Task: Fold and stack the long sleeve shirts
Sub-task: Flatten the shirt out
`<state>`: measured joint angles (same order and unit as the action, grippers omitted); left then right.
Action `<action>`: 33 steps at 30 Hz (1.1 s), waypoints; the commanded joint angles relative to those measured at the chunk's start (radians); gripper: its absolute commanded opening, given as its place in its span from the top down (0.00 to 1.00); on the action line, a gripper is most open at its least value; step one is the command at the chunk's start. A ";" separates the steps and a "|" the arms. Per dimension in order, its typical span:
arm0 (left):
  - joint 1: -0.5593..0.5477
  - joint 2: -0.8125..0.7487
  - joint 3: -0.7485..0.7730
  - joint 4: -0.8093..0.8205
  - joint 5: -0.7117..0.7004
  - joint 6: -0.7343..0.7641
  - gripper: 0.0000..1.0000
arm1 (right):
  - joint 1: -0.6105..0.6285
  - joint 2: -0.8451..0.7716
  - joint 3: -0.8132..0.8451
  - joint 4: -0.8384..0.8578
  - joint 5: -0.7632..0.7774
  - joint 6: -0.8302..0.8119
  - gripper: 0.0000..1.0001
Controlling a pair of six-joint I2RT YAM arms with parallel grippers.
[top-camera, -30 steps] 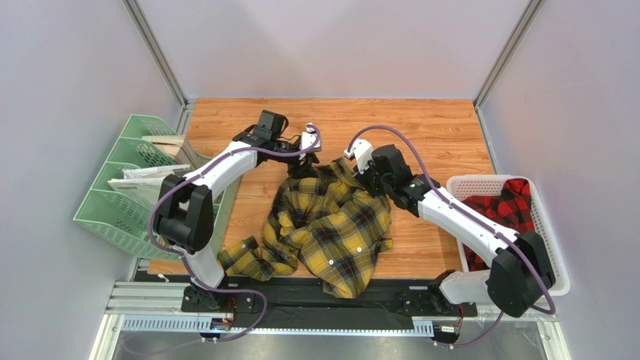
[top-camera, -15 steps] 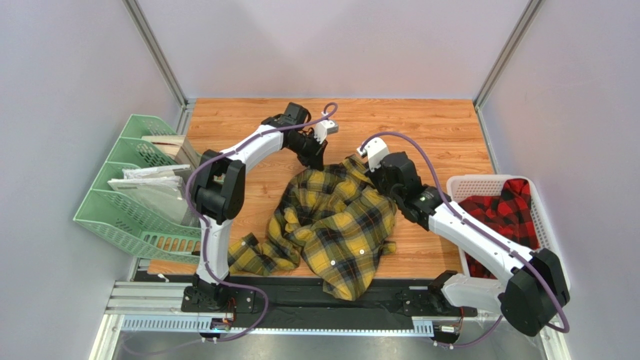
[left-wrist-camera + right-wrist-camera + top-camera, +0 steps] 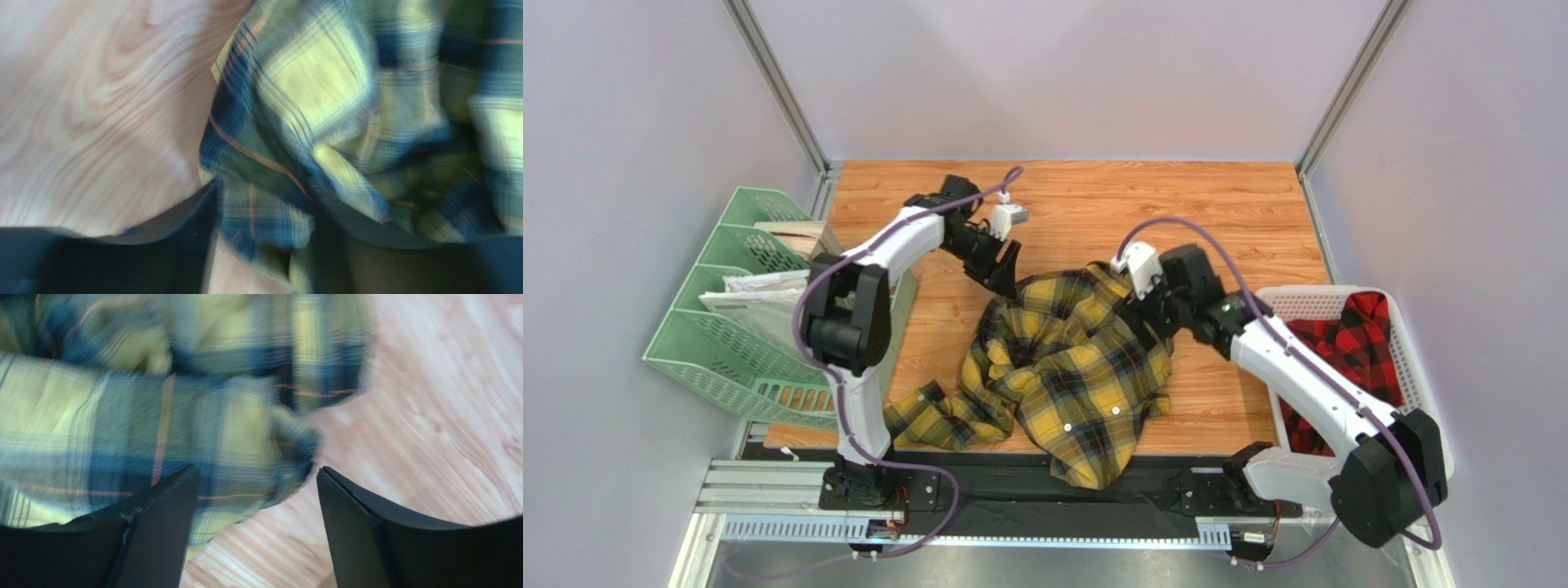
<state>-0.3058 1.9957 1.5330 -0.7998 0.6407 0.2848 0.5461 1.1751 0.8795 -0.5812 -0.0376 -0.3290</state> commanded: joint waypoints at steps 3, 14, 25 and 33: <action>0.117 -0.187 -0.026 -0.224 0.057 0.053 0.16 | -0.167 0.316 0.492 -0.114 -0.309 -0.097 0.17; 0.183 -0.270 -0.138 -0.317 0.014 0.033 0.23 | -0.048 0.978 1.214 -0.353 -0.596 -0.246 0.20; 0.272 -0.371 -0.223 -0.328 0.053 0.082 0.16 | 0.086 1.178 1.208 -0.276 -0.499 -0.343 0.19; 0.266 -0.312 -0.200 -0.337 0.070 0.113 0.21 | -0.022 1.157 1.227 -0.344 -0.352 -0.332 1.00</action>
<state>-0.0330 1.6550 1.3151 -1.1255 0.6792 0.3546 0.6319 2.3867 2.0750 -0.9062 -0.4725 -0.6689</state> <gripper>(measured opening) 0.791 0.046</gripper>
